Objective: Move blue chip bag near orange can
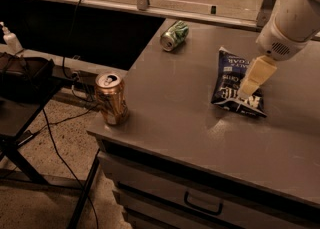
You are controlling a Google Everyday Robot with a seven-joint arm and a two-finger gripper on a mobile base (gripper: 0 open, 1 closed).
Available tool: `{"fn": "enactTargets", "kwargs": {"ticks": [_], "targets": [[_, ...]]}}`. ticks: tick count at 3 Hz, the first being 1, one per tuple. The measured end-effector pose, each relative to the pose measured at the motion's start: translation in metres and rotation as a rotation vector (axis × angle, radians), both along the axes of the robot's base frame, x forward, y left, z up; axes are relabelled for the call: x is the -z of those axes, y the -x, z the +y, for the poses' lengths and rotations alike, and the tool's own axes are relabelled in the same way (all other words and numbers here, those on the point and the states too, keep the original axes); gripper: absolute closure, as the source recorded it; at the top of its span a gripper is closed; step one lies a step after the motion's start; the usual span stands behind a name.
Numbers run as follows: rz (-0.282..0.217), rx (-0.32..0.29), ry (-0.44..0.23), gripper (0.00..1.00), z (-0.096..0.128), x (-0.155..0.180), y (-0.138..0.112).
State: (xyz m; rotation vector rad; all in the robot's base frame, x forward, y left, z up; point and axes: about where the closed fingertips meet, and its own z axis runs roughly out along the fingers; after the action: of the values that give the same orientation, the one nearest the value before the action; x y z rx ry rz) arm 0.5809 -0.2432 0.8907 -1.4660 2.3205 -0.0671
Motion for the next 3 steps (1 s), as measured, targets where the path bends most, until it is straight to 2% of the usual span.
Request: {"fn": "enactTargets", "kwargs": {"ticks": [1, 2, 3], "targets": [[0.031, 0.063, -0.029, 0.17, -0.004, 0.038, -0.019], [0.056, 0.093, -0.051, 0.4, -0.006, 0.057, -0.027], [0.056, 0.093, -0.051, 0.7, -0.006, 0.052, -0.027]]}}
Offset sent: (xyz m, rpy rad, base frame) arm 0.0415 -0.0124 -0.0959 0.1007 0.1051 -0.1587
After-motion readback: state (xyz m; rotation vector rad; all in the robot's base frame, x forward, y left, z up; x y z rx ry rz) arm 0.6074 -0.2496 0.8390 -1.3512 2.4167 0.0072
